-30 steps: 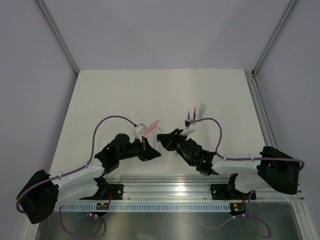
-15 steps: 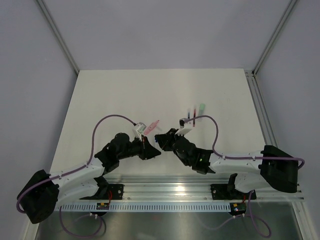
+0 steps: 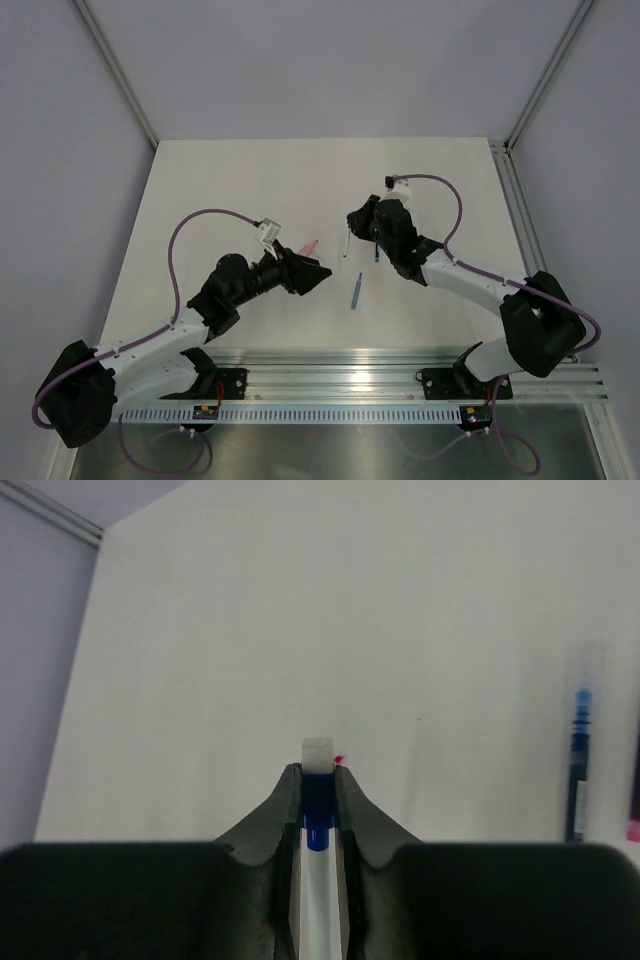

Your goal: Insert the pens into the pen caps

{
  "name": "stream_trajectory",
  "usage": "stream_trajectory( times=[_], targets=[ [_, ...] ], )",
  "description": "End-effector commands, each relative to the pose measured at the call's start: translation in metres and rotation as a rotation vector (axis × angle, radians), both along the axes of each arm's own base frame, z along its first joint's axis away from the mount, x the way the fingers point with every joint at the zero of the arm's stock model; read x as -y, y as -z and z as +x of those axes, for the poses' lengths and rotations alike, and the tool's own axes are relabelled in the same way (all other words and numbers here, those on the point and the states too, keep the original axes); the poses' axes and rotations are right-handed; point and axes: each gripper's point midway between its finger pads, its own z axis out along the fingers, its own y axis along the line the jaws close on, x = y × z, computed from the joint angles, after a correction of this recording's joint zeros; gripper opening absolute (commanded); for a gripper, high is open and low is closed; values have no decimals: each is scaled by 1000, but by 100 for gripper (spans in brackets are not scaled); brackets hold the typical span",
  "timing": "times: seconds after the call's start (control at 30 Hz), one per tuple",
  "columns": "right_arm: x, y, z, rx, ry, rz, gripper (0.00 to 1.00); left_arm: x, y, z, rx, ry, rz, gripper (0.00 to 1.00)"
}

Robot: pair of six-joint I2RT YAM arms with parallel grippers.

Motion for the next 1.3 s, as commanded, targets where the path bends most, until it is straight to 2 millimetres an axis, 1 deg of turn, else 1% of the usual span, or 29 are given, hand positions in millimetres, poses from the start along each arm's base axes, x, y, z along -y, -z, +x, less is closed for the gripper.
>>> stream_trajectory(
  times=[0.0,0.03,0.07,0.1,0.13,0.2,0.23,0.3,0.43,0.5,0.53,0.63,0.73,0.77,0.83,0.87,0.97,1.0,1.1,1.17,1.2,1.23,1.27],
  targets=[
    [17,23,19,-43,-30,-124,0,2,-29,11,79,-40,-47,63],
    [22,40,23,-75,-38,-182,0,1,-25,13,67,-49,-35,63],
    [24,39,32,-72,-40,-198,0,1,-23,14,58,-55,-29,63],
    [31,45,39,-85,-30,-218,0,2,-23,15,54,-58,-27,62],
    [35,55,40,-113,-39,-264,0,2,-21,16,49,-62,-22,62],
    [40,71,53,-148,-29,-310,0,2,-20,17,42,-62,-15,61],
    [43,87,55,-187,-29,-336,0,3,-19,18,39,-64,-12,61],
    [42,92,64,-196,-26,-353,0,3,-17,18,35,-65,-9,60],
    [45,117,76,-235,-27,-421,0,3,-17,19,34,-65,-6,60],
    [46,119,81,-232,-15,-437,1,3,-16,19,32,-65,-4,60],
    [51,126,77,-264,-15,-466,2,3,-16,19,33,-64,-5,60],
    [55,133,76,-281,-8,-488,5,4,-15,19,30,-61,-4,60],
    [59,137,74,-301,6,-509,12,5,-15,18,28,-56,-7,60],
    [61,138,74,-305,16,-515,18,5,-14,19,24,-56,-4,60],
    [62,139,73,-313,18,-518,23,6,-14,19,23,-55,-4,60],
    [61,137,74,-312,18,-515,28,6,-14,20,25,-56,-3,60],
    [62,130,74,-312,23,-511,34,6,-12,20,20,-58,1,60],
    [61,125,74,-306,25,-506,38,6,-12,20,21,-55,0,60],
    [61,108,74,-292,29,-489,42,6,-13,20,22,-55,-1,60],
    [59,91,69,-275,19,-460,42,6,-13,21,25,-59,2,60],
    [58,86,66,-272,20,-441,42,6,-11,21,23,-60,6,60],
    [58,73,60,-256,17,-417,42,6,-12,21,22,-64,8,60],
    [57,68,55,-254,9,-400,42,5,-12,21,25,-65,9,59]
  ],
)
